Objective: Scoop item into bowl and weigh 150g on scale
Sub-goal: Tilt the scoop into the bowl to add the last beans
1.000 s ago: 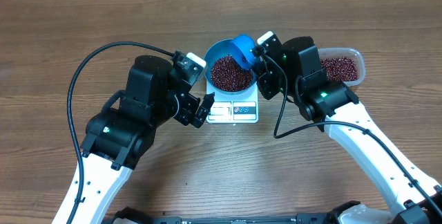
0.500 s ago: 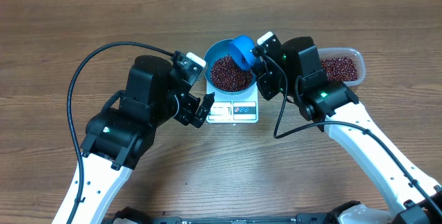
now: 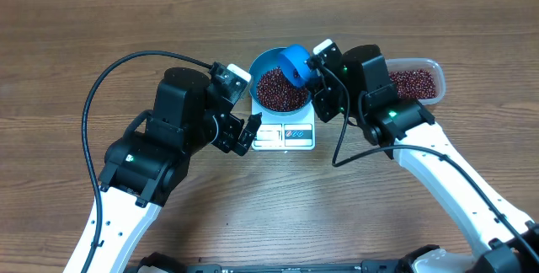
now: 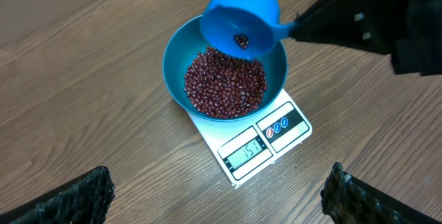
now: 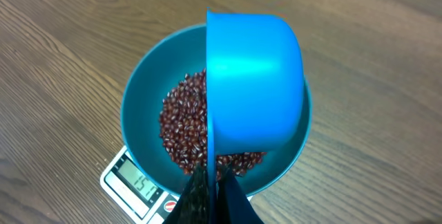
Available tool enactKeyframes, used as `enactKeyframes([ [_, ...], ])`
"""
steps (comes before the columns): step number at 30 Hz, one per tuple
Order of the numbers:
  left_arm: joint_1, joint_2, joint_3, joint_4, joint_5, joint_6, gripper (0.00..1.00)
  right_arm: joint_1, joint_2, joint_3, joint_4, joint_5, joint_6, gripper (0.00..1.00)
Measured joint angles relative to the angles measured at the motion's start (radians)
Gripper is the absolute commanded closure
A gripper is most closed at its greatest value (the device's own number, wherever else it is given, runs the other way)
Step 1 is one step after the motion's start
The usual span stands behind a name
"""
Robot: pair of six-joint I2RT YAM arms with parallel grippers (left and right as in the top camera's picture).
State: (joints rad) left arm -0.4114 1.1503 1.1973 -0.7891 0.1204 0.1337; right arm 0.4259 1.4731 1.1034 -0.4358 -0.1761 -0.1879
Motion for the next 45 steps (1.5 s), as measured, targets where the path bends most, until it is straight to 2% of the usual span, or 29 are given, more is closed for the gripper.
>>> enactKeyframes([
  [13,0.000,0.000,0.000,0.000,0.000,0.000,0.01,0.000,0.103,0.000,0.011,-0.002,0.001,0.96],
  [25,0.000,0.000,0.000,0.000,0.000,0.000,0.01,0.000,0.109,0.000,0.032,-0.007,0.000,0.96],
  [38,0.000,0.000,0.000,0.000,0.000,0.000,0.00,0.000,0.164,0.000,0.047,-0.058,0.001,0.96],
  [45,0.000,0.000,0.000,0.000,0.000,0.000,0.01,0.000,0.165,0.000,0.074,-0.153,0.032,0.96],
])
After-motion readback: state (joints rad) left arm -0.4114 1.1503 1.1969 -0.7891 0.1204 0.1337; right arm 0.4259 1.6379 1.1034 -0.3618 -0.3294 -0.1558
